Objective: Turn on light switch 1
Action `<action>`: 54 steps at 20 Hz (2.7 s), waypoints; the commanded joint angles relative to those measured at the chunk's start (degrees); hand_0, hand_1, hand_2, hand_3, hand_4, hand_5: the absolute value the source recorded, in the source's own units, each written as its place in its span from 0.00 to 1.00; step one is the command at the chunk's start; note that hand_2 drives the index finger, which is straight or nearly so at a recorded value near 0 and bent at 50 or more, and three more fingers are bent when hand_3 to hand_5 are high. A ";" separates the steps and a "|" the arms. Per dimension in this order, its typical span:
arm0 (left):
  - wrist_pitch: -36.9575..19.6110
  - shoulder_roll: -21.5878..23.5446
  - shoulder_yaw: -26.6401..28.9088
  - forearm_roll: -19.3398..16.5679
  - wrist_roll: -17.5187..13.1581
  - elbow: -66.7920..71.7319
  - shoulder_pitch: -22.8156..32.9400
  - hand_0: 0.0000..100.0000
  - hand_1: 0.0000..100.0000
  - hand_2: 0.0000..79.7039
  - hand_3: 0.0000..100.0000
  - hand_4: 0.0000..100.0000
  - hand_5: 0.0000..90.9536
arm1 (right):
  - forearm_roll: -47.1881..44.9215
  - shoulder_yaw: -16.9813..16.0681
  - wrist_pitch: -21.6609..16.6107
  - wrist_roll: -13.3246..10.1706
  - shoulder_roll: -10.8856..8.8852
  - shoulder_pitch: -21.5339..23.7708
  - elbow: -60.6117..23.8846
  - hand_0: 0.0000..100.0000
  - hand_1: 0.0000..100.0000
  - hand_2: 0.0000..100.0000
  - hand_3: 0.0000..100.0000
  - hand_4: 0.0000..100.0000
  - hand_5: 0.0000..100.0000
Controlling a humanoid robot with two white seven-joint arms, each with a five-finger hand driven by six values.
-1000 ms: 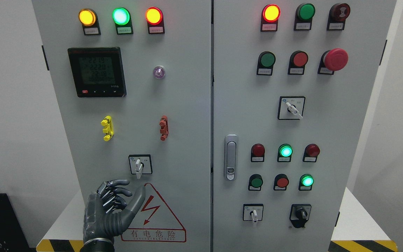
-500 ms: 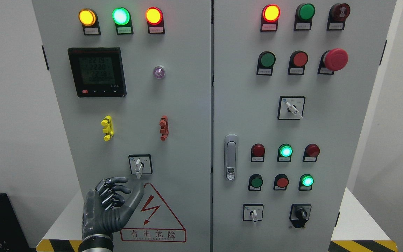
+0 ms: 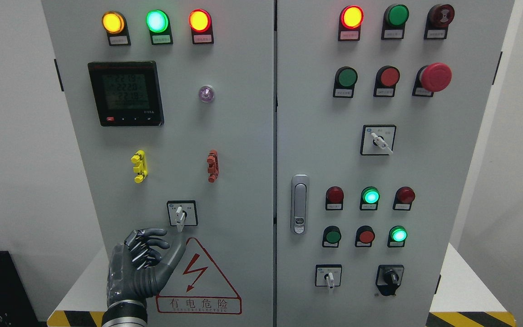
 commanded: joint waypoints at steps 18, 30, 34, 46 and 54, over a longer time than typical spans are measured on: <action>1.71 -0.35 -1.59 -0.52 -0.02 1.84 -2.71 0.16 0.79 0.67 0.75 0.85 0.75 | -1.41 0.00 0.05 0.03 0.00 0.00 0.00 0.00 0.00 0.00 0.00 0.00 0.00; 3.11 -0.44 -1.76 -0.61 -0.02 1.84 -3.41 0.17 0.78 0.67 0.77 0.86 0.75 | -1.41 0.00 -0.04 0.03 0.00 0.00 0.00 0.00 0.00 0.00 0.00 0.00 0.00; 3.29 -0.44 -1.76 -0.70 -0.02 1.84 -3.67 0.17 0.78 0.67 0.78 0.87 0.75 | -1.41 0.00 0.05 0.03 0.00 0.00 0.00 0.00 0.00 0.00 0.00 0.00 0.00; 3.38 -0.53 -1.76 -0.61 0.07 3.60 -4.47 0.17 0.77 0.68 0.81 0.88 0.76 | -1.41 0.00 0.05 0.03 0.00 0.00 0.00 0.00 0.00 0.00 0.00 0.00 0.00; 4.87 -0.53 -1.85 -0.52 0.07 3.68 -5.08 0.17 0.77 0.70 0.82 0.89 0.76 | -1.41 0.00 0.05 0.03 0.00 0.00 0.00 0.00 0.00 0.00 0.00 0.00 0.00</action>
